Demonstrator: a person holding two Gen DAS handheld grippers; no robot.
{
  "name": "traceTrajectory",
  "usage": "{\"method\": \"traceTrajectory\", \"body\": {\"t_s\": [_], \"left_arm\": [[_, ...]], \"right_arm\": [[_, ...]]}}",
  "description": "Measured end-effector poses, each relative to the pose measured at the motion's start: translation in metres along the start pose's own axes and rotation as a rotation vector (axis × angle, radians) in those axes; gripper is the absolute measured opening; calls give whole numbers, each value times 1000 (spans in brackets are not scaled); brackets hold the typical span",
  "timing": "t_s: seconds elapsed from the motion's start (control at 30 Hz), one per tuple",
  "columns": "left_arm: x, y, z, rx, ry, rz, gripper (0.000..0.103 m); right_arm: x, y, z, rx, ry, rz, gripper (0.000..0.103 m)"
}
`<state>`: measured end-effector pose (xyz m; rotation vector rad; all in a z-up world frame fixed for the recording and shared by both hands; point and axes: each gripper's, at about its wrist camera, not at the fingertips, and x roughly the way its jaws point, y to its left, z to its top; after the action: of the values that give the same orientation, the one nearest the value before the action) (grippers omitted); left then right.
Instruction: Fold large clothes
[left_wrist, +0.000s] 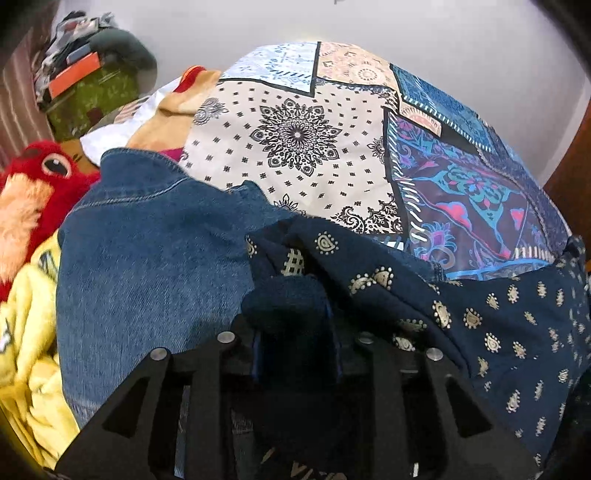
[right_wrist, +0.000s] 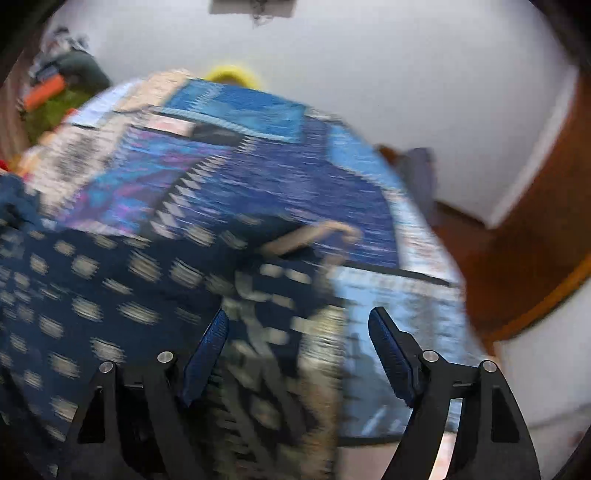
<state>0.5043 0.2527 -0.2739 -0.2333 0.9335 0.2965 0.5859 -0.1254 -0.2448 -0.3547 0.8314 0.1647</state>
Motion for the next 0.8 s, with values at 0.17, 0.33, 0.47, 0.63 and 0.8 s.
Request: {"method": "traceTrajectory", "body": {"t_s": [0.17, 0.33, 0.47, 0.63, 0.8], "left_arm": [[-26, -2, -11, 46, 13, 34, 36], [-75, -1, -25, 74, -2, -5, 38], [-133, -3, -38, 135, -63, -43, 45], [-206, -2, -59, 178, -128, -97, 54], [-247, -4, -83, 246, -141, -101, 72]], "right_arm": [[-34, -26, -16, 60, 2, 111, 77], [-86, -26, -32, 19, -20, 135, 77], [-133, -26, -49, 4, -49, 159, 77], [-196, -35, -71, 29, -91, 199, 77], [-244, -42, -93, 39, -119, 204, 78]]}}
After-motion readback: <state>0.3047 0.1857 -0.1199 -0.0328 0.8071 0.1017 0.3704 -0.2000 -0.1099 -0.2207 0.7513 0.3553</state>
